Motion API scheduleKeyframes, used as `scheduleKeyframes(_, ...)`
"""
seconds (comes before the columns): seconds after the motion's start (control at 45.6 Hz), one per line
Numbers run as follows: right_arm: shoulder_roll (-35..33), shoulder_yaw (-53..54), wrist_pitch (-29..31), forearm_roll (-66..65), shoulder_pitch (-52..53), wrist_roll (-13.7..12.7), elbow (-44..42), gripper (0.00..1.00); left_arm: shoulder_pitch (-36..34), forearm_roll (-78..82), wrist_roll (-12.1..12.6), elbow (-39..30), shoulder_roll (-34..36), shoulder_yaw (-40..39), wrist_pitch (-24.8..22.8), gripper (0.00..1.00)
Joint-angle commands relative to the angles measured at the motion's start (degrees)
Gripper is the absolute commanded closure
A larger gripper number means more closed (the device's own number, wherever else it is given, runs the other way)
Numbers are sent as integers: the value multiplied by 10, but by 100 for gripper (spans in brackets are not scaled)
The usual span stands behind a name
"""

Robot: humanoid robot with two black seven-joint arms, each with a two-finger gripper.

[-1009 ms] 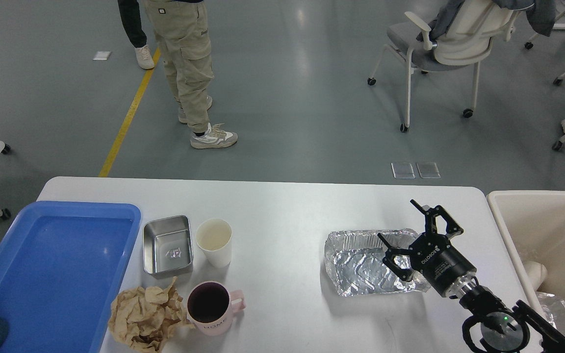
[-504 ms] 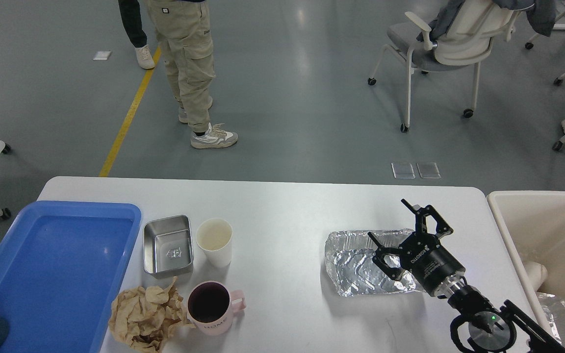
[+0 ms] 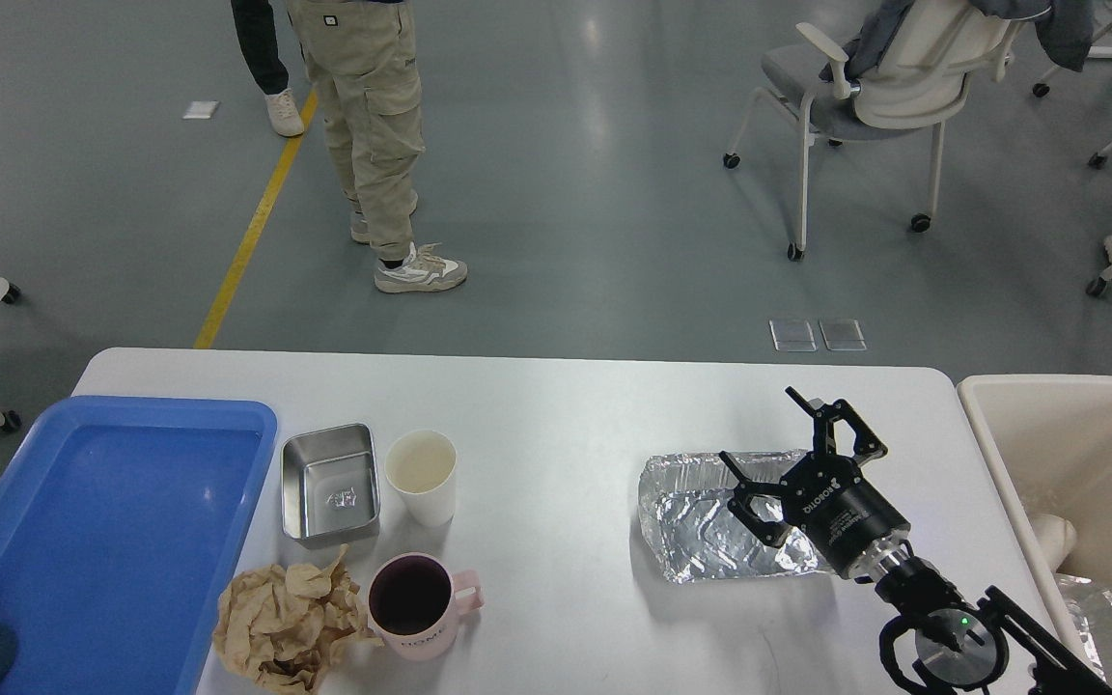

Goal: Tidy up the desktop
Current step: 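Raise the left arm up and away from the blue tray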

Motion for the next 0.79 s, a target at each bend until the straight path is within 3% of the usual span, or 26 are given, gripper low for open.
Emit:
scheduleKeyframes(0.0, 9, -1, -4, -1, 4, -1, 4, 0, -75, 142, -10, 6, -39, 5, -62, 3)
scheduleKeyframes(0.197, 8, -8, -5, -3, 14, -1, 6, 0, -204, 219, -15, -30, -44, 93, -108, 3)
scheduleKeyframes(0.329, 8, -20, -8, -4, 24, -1, 6, 0, -321, 234, -15, -34, -48, 204, -135, 3)
scheduleKeyframes(0.526, 10, -31, -9, -8, 34, -1, 4, 0, -490, 234, -16, -35, -91, 385, -135, 3)
scheduleKeyframes(0.658, 10, -36, -9, -9, 36, -1, 4, 0, -545, 234, -14, -35, -148, 451, -135, 3)
scheduleKeyframes(0.768, 10, -36, -9, -9, 37, -1, 5, 0, -548, 240, -6, -33, -198, 485, -135, 3)
